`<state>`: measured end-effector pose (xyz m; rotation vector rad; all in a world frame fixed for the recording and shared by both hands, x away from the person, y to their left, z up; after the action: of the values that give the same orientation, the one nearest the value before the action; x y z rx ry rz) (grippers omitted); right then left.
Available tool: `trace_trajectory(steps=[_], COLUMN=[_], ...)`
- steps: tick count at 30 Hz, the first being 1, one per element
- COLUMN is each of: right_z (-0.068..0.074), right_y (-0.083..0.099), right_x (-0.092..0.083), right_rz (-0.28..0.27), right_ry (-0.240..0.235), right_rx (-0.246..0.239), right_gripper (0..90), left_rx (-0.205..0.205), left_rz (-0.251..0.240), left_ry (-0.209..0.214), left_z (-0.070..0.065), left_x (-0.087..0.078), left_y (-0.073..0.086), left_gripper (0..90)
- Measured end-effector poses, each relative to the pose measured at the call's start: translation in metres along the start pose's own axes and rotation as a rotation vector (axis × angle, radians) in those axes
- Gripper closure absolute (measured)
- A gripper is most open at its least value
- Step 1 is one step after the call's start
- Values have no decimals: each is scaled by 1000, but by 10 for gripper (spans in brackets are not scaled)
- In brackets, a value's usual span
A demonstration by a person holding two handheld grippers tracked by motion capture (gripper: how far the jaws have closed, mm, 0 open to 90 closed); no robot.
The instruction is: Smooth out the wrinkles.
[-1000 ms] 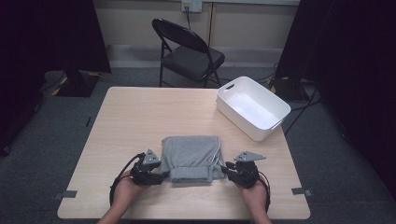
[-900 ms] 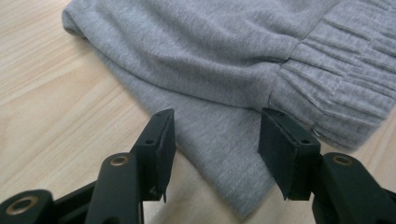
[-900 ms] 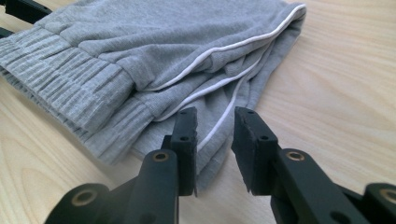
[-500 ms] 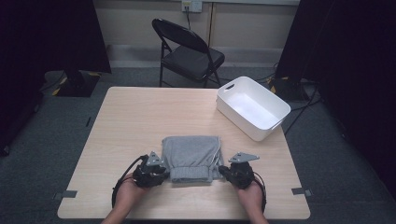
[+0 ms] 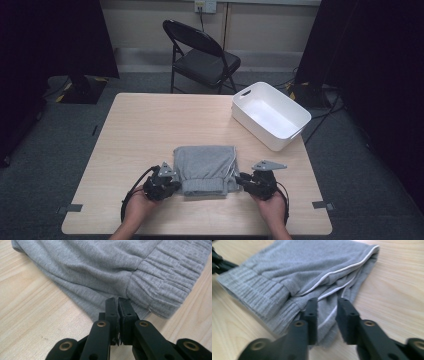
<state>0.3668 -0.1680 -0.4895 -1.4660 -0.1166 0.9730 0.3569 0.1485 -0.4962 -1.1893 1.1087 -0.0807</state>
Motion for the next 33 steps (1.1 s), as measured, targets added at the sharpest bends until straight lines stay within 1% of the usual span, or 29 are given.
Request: trace_trajectory(steps=[1, 2, 3, 4, 5, 6, 7, 8, 9, 11, 13, 14, 15, 16, 17, 19, 21, 22, 23, 24, 26, 27, 28, 29, 30, 31, 32, 33], right_z=[2, 3, 3, 3, 3, 2, 1, 0, -1, -4, -10, -12, -14, -16, -17, -19, -20, -21, -22, -21, -18, -18, -15, -15, -13, -11, -10, -10], right_y=[2, 3, 6, 8, 9, 8, 7, 6, 5, 4, 4, 5, 7, 10, 12, 12, 5, 2, 0, -1, 0, 0, 0, 0, -1, -2, -1, 0], right_x=[4, 7, 10, 12, 12, 11, 10, 8, 7, 3, 1, 0, 1, 2, 2, -1, -6, -8, -9, -9, -4, -4, 3, 3, 6, 13, 17, 20], right_rz=[19, 36, 54, 66, 64, 63, 59, 54, 60, 42, 39, 39, 43, 58, 59, 40, -9, -26, -29, -25, -4, -4, 5, 5, 17, 33, 44, 46], right_ry=[-1, 10, 12, 19, 30, 24, 30, 32, 16, 15, 20, 14, 1, -10, -3, -16, 1, -1, 5, 16, 13, 13, 12, 12, 18, 23, 30, 25], right_rx=[-5, -14, -20, -27, -26, -13, -13, -17, -9, 5, 15, 30, 44, 64, 64, 91, 93, 105, 102, 87, 58, 58, 35, 35, 19, -12, -15, -17], right_gripper=[638, 645, 693, 718, 738, 776, 836, 853, 858, 862, 867, 867, 864, 851, 834, 814, 802, 785, 775, 774, 767, 767, 754, 754, 752, 743, 730, 719], left_rx=[6, 5, 6, 6, 6, 7, 5, 0, 0, -9, -17, -24, -25, -25, -25, -24, -17, -25, -29, -29, -29, -29, -29, -29, -26, -28, -27, -28], left_rz=[0, 0, 1, 2, 3, 3, 5, 7, 7, 16, 19, 22, 21, 24, 24, 26, 24, 23, 22, 22, 19, 19, 18, 18, 18, 19, 19, 19], left_ry=[-3, -4, -4, -3, -1, 1, 2, 3, 3, 8, 15, 17, 20, 19, 20, 20, 22, 23, 24, 24, 21, 21, 19, 19, 19, 21, 21, 22], left_z=[0, -1, -1, -1, 0, 0, 0, 0, 0, 1, 2, 2, 2, 2, 2, 2, 2, 2, 2, 2, 1, 1, 1, 1, 1, 2, 2, 2], left_x=[0, 0, 0, 0, 0, 0, 0, -1, -1, -2, -2, -3, -3, -4, -4, -4, -4, -4, -4, -4, -4, -4, -4, -4, -4, -4, -4, -4], left_y=[0, 0, 0, 0, 0, 0, 0, 0, 0, -1, -1, -1, 0, 0, 0, 0, 0, 0, 0, 1, 1, 1, 1, 1, 1, 1, 1, 1], left_gripper=[871, 872, 873, 873, 874, 875, 876, 877, 878, 881, 884, 884, 885, 885, 885, 884, 883, 883, 883, 883, 883, 882, 882, 882, 882, 882, 882, 882])
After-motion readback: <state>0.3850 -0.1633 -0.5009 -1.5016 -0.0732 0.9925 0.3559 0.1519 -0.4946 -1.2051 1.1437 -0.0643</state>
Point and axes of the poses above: each handheld gripper's, and its own axes: x roughly forward along the jaws, y roughly out of its underside, z roughly to its left, the point moved 2 cm from there along x, roughly forward along the jaws, and after that the axes turned 10 degrees about -z, right-handed, at the moved point
